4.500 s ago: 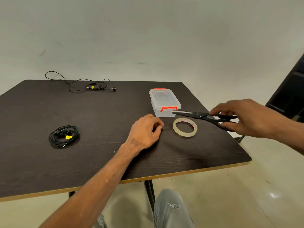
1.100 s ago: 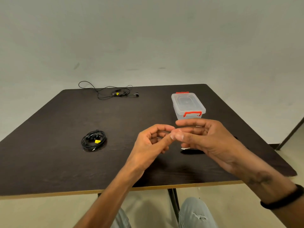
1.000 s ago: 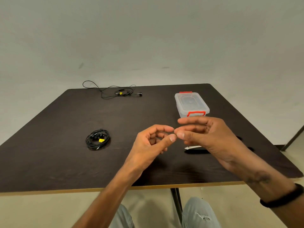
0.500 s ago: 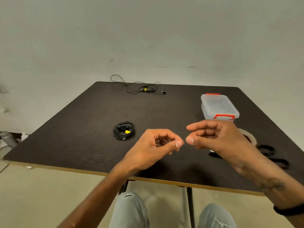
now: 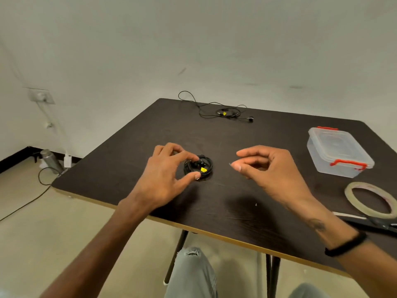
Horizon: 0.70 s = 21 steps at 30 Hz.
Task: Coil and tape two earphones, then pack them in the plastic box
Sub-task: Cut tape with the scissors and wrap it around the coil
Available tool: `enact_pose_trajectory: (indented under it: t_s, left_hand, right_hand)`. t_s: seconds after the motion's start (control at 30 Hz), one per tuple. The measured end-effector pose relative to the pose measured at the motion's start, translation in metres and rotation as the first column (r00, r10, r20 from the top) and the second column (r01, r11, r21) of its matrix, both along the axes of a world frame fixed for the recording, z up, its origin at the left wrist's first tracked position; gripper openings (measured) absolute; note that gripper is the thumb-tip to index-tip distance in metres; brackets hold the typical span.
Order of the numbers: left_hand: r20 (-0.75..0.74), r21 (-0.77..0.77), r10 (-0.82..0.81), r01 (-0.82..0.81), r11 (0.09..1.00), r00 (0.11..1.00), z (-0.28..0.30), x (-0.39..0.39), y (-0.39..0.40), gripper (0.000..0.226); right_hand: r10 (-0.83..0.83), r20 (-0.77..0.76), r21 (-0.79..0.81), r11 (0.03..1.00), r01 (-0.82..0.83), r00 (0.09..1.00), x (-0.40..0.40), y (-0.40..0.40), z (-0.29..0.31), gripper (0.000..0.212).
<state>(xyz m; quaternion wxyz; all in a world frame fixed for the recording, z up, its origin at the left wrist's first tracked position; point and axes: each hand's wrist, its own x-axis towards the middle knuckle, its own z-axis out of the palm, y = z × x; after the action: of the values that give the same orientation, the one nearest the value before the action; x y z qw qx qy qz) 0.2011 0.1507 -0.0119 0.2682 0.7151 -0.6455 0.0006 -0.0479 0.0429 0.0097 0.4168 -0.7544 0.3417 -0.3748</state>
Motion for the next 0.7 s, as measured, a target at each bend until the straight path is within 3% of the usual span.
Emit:
enact_pose_trajectory:
  t_s: [0.17,0.33,0.4,0.7]
  left_hand:
    - [0.082,0.066,0.012,-0.018,0.998,0.997,-0.005,-0.017,-0.018,0.047]
    - [0.076,0.06,0.064,-0.069,0.996,0.995,-0.018,-0.019,-0.023,0.039]
    - [0.045,0.06,0.056,-0.059,0.996,0.997,-0.019,-0.019,-0.024,0.036]
    - [-0.108,0.21,0.026,-0.003,0.978,0.994,-0.008,-0.001,-0.034,0.026]
  right_hand:
    - [0.032,-0.148,-0.341,0.937,-0.082,0.988,0.034,-0.023,-0.011,0.023]
    - [0.056,-0.371,-0.689,0.652,-0.316,0.927,0.053,-0.053,-0.023,0.03]
    - [0.049,-0.411,-0.727,0.585,-0.36,0.91,0.056,-0.062,-0.026,0.029]
    - [0.079,-0.456,-0.71,0.567,-0.417,0.886,0.056,-0.064,-0.035,0.027]
